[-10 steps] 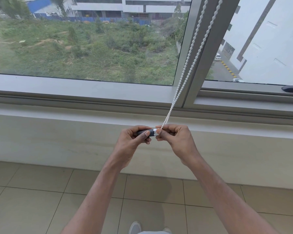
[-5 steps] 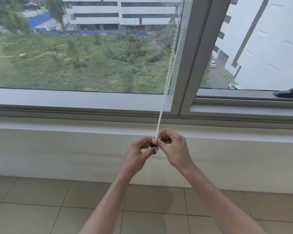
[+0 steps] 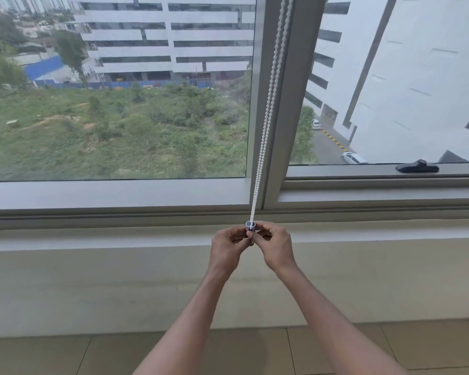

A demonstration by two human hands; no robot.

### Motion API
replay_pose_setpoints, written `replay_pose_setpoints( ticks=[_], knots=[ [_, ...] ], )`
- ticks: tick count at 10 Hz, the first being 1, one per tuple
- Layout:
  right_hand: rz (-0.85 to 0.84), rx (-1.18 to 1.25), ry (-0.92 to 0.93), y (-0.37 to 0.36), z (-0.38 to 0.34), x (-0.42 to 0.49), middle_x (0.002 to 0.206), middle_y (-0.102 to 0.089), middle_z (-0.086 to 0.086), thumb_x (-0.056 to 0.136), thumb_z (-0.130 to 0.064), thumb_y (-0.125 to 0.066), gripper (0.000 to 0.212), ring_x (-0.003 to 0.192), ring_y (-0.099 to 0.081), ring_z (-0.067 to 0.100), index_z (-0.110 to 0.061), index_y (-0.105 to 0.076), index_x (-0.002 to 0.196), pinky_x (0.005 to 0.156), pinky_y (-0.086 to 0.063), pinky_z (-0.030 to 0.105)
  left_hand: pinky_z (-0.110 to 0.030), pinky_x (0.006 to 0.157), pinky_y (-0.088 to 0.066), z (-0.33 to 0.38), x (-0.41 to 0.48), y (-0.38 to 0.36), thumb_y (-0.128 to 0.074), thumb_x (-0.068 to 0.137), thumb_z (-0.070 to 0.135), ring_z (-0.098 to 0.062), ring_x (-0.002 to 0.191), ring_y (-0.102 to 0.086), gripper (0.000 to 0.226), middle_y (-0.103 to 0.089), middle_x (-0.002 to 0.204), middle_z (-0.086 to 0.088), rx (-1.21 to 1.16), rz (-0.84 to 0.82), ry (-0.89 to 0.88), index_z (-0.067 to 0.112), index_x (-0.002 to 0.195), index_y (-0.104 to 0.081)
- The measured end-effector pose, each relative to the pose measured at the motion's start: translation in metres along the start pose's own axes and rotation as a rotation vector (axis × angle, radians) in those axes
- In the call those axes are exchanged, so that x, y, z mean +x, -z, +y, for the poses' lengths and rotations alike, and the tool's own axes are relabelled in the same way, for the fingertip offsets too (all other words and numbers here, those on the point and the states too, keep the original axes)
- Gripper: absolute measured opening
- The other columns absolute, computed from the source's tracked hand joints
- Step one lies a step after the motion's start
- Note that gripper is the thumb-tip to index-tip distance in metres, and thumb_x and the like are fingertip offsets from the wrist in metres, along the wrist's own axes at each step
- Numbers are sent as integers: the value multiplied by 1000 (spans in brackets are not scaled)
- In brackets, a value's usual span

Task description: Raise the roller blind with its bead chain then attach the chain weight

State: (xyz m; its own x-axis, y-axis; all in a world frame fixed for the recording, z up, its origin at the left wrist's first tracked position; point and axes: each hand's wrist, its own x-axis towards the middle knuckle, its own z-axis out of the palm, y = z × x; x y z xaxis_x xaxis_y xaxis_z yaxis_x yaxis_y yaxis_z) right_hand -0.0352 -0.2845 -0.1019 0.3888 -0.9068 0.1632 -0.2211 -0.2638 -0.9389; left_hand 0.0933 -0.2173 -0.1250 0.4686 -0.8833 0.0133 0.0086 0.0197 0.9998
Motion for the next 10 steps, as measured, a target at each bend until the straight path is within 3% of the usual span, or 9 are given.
replay_pose_setpoints(
  ticks=[2,6,8,9,10],
  knots=[
    [-8,-4,-23,11,6,10,85,-80,-10,87,-8,-83,19,69,-71,-6,-19,-82,102,68,-53,6,-54,105,-59,0,12,-10,-79,93,6,-29,104,-81,19,-86,101,-4,93,0,-26,17,106,-86],
    [-43,-15,3,28,19,6,82,-82,-6,86,-7,-82,21,74,-77,6,-19,-82,103,73,-56,11,-30,106,-55,8,-4,-21,-87,89,19,-3,109,-75,24,-84,104,18,265,43,-73,34,107,-83],
    [-59,-28,-1,38,25,-1,80,-81,-12,87,-10,-82,22,75,-74,1,-27,-78,101,74,-52,10,-21,103,-47,5,-26,-21,-92,84,23,-8,119,-65,58,-74,130,8,371,154,12,14,138,-71],
    [-17,-30,-44,48,27,-9,99,-80,-7,85,-16,-86,34,91,-74,11,-27,-76,116,85,-57,24,-26,107,-48,2,-41,-22,-90,87,23,-9,127,-63,62,-71,140,3,429,227,16,14,144,-67],
    [27,-22,-62,55,31,-18,119,-74,-3,85,-17,-87,51,104,-70,18,-17,-69,133,94,-56,33,-33,114,-48,2,-51,-22,-86,90,24,-15,135,-62,63,-69,144,-2,462,290,26,13,147,-64]
  ],
)
